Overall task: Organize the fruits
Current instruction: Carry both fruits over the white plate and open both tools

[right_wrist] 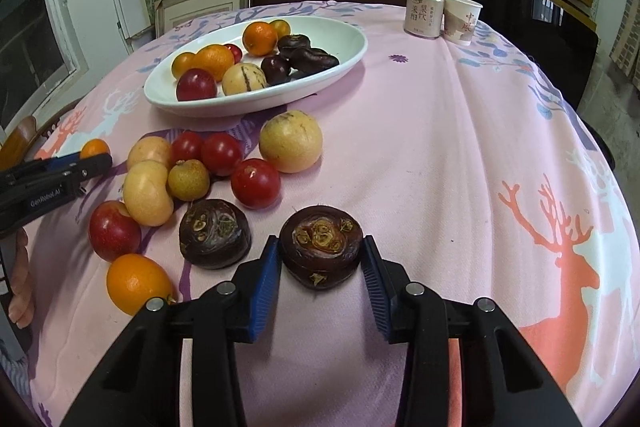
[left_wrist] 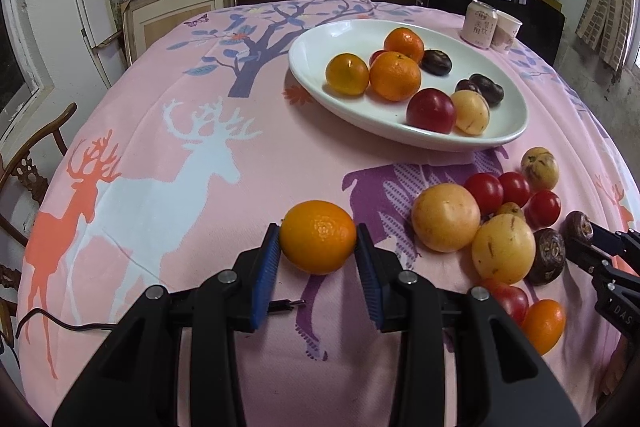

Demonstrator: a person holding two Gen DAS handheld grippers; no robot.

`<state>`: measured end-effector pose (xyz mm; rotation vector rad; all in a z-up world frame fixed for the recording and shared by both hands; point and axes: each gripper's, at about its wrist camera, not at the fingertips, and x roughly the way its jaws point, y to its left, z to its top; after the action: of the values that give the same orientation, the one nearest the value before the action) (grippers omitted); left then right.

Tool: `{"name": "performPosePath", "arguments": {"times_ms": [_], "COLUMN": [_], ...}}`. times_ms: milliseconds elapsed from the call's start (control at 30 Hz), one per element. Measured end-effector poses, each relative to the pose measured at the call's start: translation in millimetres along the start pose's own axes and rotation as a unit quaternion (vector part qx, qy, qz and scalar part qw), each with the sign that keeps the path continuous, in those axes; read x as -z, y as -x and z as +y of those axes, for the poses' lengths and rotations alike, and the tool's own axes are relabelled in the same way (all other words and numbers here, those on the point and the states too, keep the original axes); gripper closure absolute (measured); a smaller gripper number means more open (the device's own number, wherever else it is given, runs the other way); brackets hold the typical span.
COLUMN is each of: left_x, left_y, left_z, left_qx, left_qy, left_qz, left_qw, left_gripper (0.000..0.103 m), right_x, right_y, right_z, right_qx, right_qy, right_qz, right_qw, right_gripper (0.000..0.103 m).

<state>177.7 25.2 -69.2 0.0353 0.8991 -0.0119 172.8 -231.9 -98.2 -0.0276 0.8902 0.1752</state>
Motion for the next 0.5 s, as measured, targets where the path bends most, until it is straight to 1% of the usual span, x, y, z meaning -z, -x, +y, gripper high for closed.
{"name": "performPosePath", "arguments": {"times_ms": [100, 133, 200, 267, 367, 467, 500], "left_x": [-1, -2, -11, -25, -55, -79, -85], "left_y": [3, 5, 10, 12, 13, -1, -6], "left_z": [0, -1, -1, -2, -7, -9, -10], "left_qx": [0.006, 0.009, 0.028, 0.041, 0.035, 0.042, 0.047], "left_qy": [0.002, 0.003, 0.008, 0.010, 0.007, 0.024, 0.026], "left_qz": [-0.006, -0.009, -0.015, -0.018, -0.038, -0.033, -0.031], "left_qw": [1.0000, 0.9999, 0.9995, 0.9989, 0.9986, 0.9983, 0.9981], "left_gripper": [0.066, 0.066, 0.066, 0.066, 0.066, 0.066, 0.066], "right_x": [-1, -3, -10, -24, -65, -101, -113], "right_y": [2, 4, 14, 22, 27, 19, 14], "right_z": [-8, -13, -20, -21, -14, -6, -3], "right_qx": [-0.007, -0.014, -0.034, -0.038, -0.052, -0.057, -0.065], "right_qy": [-0.024, -0.034, -0.055, -0.060, -0.052, -0.051, -0.056], "right_qz": [-0.001, -0.007, -0.029, -0.042, -0.056, -0.068, -0.068], "right_qw": [1.000, 0.999, 0.997, 0.997, 0.996, 0.995, 0.994], "right_gripper": [0.061, 0.061, 0.061, 0.061, 0.061, 0.061, 0.061]}}
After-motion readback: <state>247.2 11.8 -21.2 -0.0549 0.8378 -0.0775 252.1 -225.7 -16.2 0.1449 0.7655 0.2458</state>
